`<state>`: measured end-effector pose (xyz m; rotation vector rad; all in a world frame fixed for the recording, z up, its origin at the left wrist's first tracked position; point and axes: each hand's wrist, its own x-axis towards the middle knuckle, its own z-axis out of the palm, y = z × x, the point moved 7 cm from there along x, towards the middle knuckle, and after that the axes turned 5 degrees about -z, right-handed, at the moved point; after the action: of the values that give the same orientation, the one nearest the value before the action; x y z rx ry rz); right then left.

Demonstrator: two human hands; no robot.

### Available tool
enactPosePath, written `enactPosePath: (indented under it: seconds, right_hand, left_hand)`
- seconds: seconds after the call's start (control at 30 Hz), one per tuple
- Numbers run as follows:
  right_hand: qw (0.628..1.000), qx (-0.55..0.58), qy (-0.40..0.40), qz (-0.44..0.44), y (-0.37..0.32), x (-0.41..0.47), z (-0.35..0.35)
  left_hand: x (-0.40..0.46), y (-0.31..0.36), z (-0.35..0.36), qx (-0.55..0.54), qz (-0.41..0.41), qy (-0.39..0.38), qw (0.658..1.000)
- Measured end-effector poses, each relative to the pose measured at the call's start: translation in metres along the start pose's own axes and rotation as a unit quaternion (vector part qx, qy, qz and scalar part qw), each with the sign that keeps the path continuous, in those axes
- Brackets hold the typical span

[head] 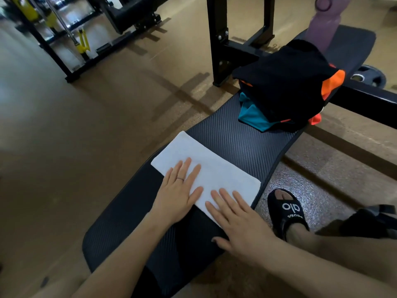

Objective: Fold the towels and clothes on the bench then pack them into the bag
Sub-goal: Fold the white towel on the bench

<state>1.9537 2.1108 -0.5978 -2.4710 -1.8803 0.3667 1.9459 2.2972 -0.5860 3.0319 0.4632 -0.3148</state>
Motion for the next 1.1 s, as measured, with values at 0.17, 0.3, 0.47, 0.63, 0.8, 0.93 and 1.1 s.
enactPosePath:
  seconds: [0.17,0.3,0.47,0.63,0.8,0.93,1.1]
  right_hand:
    - [0.999,0.029,0.019,-0.01,0.001,-0.001,-0.022]
    - [0.991,0.096,0.088,0.021,0.029,0.011,-0.067]
    - [0.988,0.084,0.042,0.126,0.094,0.007,-0.076]
    - [0.986,0.129,-0.026,0.105,0.096,0.002,-0.064]
    - [0.989,0.118,-0.015,0.083,0.088,-0.01,-0.059]
    - [0.994,0.07,-0.003,0.082,0.075,-0.023,-0.053]
    - [0.994,0.027,0.076,0.074,0.074,-0.033,-0.047]
  left_hand:
    - [-0.014,0.005,-0.025,0.02,-0.001,0.021,1.0]
    - [-0.055,0.041,-0.021,-0.011,0.067,0.041,0.997]
    - [-0.091,0.099,-0.01,-0.004,0.132,0.072,0.989]
    - [-0.09,0.122,-0.002,0.055,0.09,0.086,0.991]
    - [-0.093,0.133,0.003,0.096,0.095,0.108,0.985]
    - [-0.106,0.13,0.005,0.12,0.147,0.129,0.973]
    - [-0.117,0.121,0.008,0.087,0.176,0.15,0.969]
